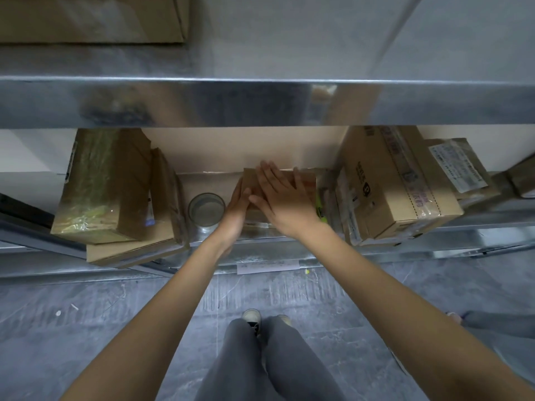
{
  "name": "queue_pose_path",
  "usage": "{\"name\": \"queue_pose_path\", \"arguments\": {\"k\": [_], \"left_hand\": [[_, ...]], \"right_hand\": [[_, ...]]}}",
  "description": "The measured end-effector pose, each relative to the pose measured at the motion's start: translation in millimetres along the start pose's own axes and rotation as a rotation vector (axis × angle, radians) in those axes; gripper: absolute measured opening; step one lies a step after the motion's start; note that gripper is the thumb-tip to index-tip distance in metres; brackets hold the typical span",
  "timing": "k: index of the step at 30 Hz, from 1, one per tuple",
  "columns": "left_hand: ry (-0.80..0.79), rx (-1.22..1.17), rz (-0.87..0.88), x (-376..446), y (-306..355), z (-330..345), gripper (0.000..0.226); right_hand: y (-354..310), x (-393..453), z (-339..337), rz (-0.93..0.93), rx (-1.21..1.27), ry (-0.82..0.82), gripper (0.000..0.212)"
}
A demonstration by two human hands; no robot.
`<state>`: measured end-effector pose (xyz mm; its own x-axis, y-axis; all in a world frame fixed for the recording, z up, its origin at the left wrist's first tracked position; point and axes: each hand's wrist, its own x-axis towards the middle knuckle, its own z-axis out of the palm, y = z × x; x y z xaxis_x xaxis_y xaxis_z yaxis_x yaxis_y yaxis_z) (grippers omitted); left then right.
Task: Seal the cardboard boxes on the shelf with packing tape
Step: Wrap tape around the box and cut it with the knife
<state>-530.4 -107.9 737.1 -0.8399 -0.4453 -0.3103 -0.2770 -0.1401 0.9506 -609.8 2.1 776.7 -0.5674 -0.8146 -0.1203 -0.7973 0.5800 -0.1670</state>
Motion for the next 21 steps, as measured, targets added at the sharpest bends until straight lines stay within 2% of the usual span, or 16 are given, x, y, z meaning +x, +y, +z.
{"name": "queue_pose_path", "arguments": {"k": [3, 6, 11, 13, 14, 15, 17, 18, 19, 21], "left_hand": [[0.029, -0.028, -0.027, 1.1, -5.4, 0.1, 0.067], [0.059, -0.03, -0.047, -2.9, 0.1, 3.3, 0.065], [0.066, -0.086, -0.084, -4.9, 8.8, 6.5, 0.048], [0.067, -0.105, -0.083, -6.9, 7.4, 6.9, 0.046], [0.075, -0.127, -0.11, -8.6, 5.3, 6.5, 0.05], [0.081, -0.147, -0.14, -10.9, 0.8, 4.8, 0.056], [0.07, -0.21, -0.18, -21.6, -0.7, 3.1, 0.066], [0.065, -0.219, -0.18, -26.3, -2.0, 2.4, 0.066], [0.07, -0.208, -0.162, -29.5, -1.4, 2.5, 0.064], [0.129, -0.173, -0.146, -34.8, -0.7, 1.9, 0.054]], "right_hand": [[-1.6, -22.2, 8.4, -0.051, -0.021, 0.082, 0.066], [-4.2, -51.5, 12.1, -0.106, 0.016, 0.049, 0.064], [3.0, -56.9, 13.5, -0.173, 0.015, 0.095, 0.053], [11.4, -55.1, 12.9, -0.076, 0.085, 0.193, 0.058], [16.5, -58.0, 13.5, 0.05, 0.16, 0.238, 0.069], [19.9, -63.4, 11.5, 0.204, 0.312, 0.257, 0.082], [23.0, -75.2, 8.7, 0.45, 0.796, 0.231, 0.099], [23.3, -79.1, 7.6, 0.496, 0.97, 0.218, 0.099], [23.6, -81.2, 5.2, 0.499, 1.015, 0.23, 0.095], [28.5, -79.0, -0.6, 0.505, 0.913, 0.276, 0.083]]}}
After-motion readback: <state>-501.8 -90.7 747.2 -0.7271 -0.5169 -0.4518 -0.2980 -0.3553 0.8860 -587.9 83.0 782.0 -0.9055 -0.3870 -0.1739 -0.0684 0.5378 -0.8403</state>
